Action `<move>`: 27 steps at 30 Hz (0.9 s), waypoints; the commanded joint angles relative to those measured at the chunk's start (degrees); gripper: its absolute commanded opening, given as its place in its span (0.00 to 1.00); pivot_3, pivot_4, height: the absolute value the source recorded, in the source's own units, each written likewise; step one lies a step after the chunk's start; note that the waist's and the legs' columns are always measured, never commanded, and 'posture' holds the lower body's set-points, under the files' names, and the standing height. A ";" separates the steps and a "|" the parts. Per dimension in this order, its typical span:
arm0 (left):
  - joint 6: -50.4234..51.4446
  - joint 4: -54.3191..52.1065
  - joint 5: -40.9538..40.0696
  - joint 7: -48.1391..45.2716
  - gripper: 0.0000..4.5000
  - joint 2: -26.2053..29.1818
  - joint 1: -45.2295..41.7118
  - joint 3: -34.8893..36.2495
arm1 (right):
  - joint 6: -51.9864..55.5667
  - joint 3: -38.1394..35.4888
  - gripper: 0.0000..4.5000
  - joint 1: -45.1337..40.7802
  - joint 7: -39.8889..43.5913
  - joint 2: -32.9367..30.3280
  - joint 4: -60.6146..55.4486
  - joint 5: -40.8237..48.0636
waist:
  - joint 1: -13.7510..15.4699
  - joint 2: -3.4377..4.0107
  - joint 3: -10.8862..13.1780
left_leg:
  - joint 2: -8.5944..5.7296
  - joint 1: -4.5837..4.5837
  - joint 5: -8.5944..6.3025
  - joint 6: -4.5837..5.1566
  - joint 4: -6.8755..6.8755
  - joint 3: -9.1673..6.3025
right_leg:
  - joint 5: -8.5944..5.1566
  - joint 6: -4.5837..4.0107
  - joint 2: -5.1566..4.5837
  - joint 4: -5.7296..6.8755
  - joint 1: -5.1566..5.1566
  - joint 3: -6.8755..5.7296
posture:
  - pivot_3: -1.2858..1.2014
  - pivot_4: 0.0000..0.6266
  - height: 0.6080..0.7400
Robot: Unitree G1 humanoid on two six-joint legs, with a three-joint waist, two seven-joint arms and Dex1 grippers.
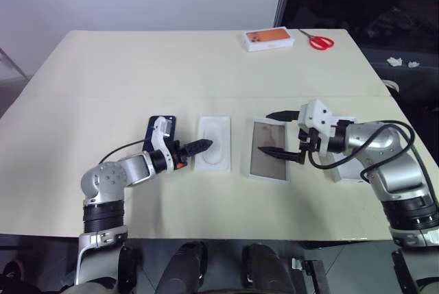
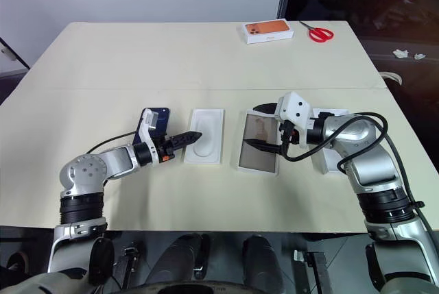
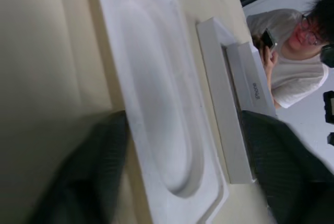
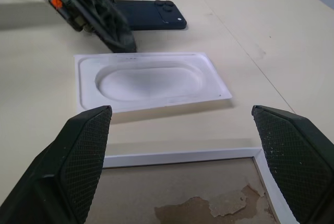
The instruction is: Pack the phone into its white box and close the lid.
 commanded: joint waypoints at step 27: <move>4.44 -4.96 -12.67 4.63 0.00 6.04 -0.57 12.39 | 6.78 7.91 0.80 7.19 5.05 -4.82 -5.02 -4.52 | -0.01 -0.05 0.03 | 0.05 -0.01 0.03 -0.07 -0.04 -0.02 | 0.00 0.00 0.03 -0.01 -0.05 0.00 | 0.52 0.24 1.00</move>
